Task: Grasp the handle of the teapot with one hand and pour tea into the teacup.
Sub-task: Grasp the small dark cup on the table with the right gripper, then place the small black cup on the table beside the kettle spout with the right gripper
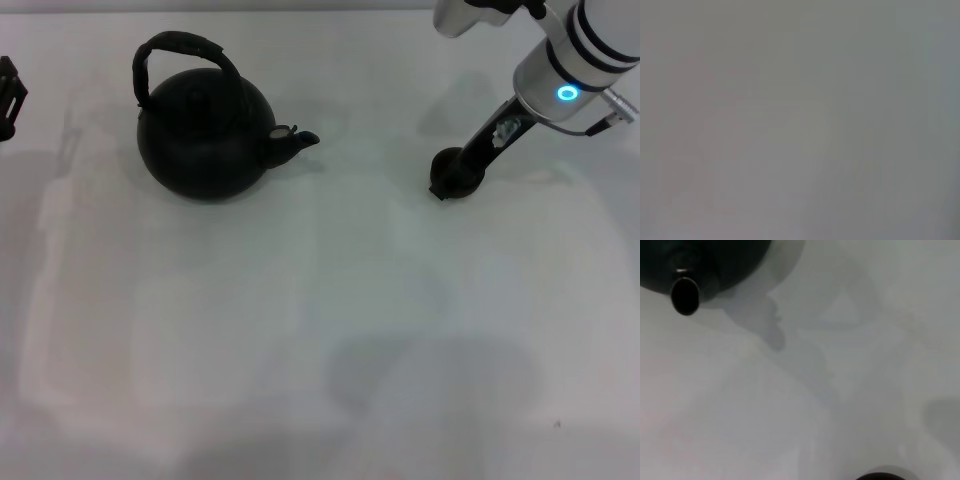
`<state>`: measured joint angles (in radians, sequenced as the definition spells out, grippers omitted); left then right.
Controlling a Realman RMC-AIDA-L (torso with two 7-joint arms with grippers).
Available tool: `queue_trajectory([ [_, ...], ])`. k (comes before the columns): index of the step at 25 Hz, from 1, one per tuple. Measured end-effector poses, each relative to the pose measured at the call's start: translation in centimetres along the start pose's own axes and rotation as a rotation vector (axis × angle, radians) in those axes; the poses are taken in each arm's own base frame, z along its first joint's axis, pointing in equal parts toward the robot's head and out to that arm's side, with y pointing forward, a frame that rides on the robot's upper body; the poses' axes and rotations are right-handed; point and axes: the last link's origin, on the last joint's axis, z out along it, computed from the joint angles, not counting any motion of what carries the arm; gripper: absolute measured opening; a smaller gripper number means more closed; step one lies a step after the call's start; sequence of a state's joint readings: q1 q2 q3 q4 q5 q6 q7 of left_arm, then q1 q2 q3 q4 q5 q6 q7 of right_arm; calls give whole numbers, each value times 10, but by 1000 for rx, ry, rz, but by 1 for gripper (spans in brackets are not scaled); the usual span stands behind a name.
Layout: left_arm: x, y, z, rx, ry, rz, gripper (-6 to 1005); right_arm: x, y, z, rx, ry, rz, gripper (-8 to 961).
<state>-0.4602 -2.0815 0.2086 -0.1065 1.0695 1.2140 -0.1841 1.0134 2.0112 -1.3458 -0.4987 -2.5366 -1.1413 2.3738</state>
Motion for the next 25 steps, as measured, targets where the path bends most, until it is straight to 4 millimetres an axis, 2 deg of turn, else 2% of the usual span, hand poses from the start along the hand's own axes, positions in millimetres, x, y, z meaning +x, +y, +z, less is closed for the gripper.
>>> queue_trajectory([
  [2,1,0,0,0,5,0,826,-3,0,-3,2,-7,-9,812],
  [7,2,-1,0,-1,14,3,826,-14,5,-16,-17,-36,-38,727],
  [14,3,-2,0,1,16,7,825,-30,33,-30,-96,-47,-131,728],
  [19,3,-2,0,1,17,7,826,-37,56,-26,-142,-46,-207,727],
  [23,4,-1,0,-2,26,4,826,-38,72,-15,-137,-23,-245,727],
  [25,4,-1,0,-2,28,2,826,-37,74,-11,-123,-13,-250,728],
])
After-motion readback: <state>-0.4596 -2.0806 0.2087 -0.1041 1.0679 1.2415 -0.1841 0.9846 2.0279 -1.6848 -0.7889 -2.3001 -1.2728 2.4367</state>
